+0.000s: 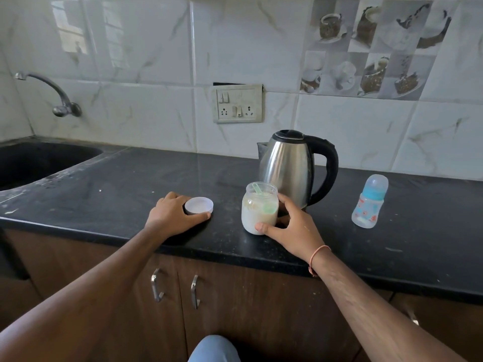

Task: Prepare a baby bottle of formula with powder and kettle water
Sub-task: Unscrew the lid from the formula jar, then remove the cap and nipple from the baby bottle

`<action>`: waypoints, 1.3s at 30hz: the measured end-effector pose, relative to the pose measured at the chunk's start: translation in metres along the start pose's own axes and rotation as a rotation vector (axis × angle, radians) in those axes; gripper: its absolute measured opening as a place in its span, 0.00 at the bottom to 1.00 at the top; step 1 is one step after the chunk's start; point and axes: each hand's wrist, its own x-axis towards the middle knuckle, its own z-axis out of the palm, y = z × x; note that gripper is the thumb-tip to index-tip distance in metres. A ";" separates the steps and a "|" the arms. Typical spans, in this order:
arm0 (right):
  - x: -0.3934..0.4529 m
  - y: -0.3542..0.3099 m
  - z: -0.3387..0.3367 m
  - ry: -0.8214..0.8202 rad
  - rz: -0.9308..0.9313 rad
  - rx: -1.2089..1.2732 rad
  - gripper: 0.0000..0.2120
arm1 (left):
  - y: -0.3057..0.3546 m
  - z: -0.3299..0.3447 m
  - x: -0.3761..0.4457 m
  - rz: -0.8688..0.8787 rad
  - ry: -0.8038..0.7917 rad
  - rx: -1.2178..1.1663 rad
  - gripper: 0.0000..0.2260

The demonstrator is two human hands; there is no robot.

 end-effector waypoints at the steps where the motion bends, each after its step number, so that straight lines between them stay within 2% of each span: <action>1: 0.006 -0.002 0.005 -0.002 0.004 -0.003 0.44 | 0.000 0.000 0.000 -0.015 0.002 0.012 0.36; 6: 0.039 -0.013 0.037 -0.005 0.024 -0.027 0.44 | 0.002 0.001 0.001 -0.075 0.003 0.048 0.41; 19: 0.099 -0.032 0.089 0.060 0.070 -0.151 0.34 | -0.005 0.004 0.008 -0.084 0.010 0.008 0.42; 22: 0.092 -0.027 0.084 0.047 0.051 -0.152 0.33 | -0.006 0.004 0.008 -0.081 0.007 0.000 0.42; 27: 0.055 -0.010 0.054 -0.088 0.036 -0.072 0.42 | -0.008 0.006 0.009 -0.070 0.003 -0.003 0.41; 31: 0.021 0.011 0.008 -0.058 0.026 -0.031 0.30 | -0.007 0.006 0.007 -0.044 0.008 -0.016 0.40; 34: -0.001 0.027 -0.033 0.040 0.059 -0.021 0.23 | -0.003 0.007 0.000 0.044 0.068 -0.011 0.37; 39: -0.023 0.046 -0.089 0.309 0.077 -0.113 0.11 | 0.009 0.012 -0.011 0.398 0.127 0.004 0.28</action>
